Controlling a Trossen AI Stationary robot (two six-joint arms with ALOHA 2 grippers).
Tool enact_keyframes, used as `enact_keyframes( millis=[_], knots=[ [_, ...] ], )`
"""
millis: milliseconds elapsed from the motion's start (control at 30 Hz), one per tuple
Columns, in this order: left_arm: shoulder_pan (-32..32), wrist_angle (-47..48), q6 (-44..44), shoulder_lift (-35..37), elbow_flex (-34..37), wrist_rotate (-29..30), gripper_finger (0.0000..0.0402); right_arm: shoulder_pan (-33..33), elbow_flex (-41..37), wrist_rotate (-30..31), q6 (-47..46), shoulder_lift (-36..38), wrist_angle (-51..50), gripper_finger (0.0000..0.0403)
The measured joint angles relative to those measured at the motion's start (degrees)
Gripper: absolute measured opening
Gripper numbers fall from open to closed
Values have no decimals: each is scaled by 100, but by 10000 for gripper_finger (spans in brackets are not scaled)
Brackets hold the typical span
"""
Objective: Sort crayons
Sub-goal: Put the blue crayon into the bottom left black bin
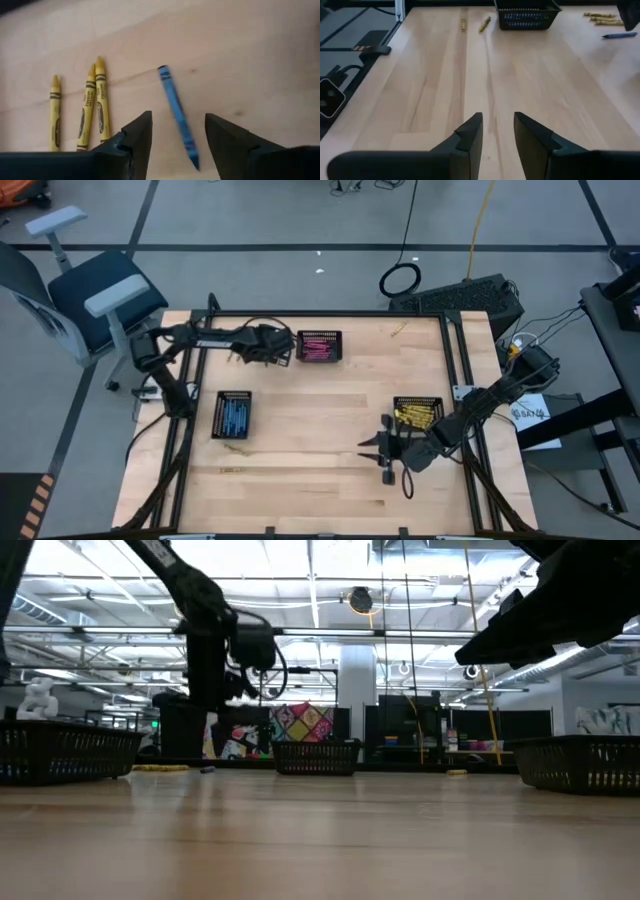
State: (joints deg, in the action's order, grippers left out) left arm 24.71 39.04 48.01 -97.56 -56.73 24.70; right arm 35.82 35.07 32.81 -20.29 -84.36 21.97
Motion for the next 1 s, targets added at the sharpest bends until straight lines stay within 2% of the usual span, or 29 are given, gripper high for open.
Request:
enact_keyframes(
  millis=[133, 300, 467, 667, 733, 833, 1000],
  knots=[
    [225, -19, 98, -373, 0, -49, 174, 59, 0, 3, 0, 20, 14, 95],
    [302, -284, -43, -691, -29, -3, 144, 103, 0, 7, 2, 18, 10, 95],
    [338, -307, -42, -784, -31, -64, 98, 106, 0, 9, -14, 18, 8, 95],
    [303, -234, -373, -783, -22, -213, 24, 150, 0, 10, -124, 18, 8, 95],
    [184, -138, -387, -680, -15, -185, 9, 212, 0, 12, -175, 18, 8, 95],
    [-131, 231, -398, -418, 27, -160, 10, 323, 0, 26, -195, 17, 12, 95],
    [-982, 943, -334, 414, 12, -99, 7, 426, 0, 77, -219, 16, 56, 95]
  ],
)
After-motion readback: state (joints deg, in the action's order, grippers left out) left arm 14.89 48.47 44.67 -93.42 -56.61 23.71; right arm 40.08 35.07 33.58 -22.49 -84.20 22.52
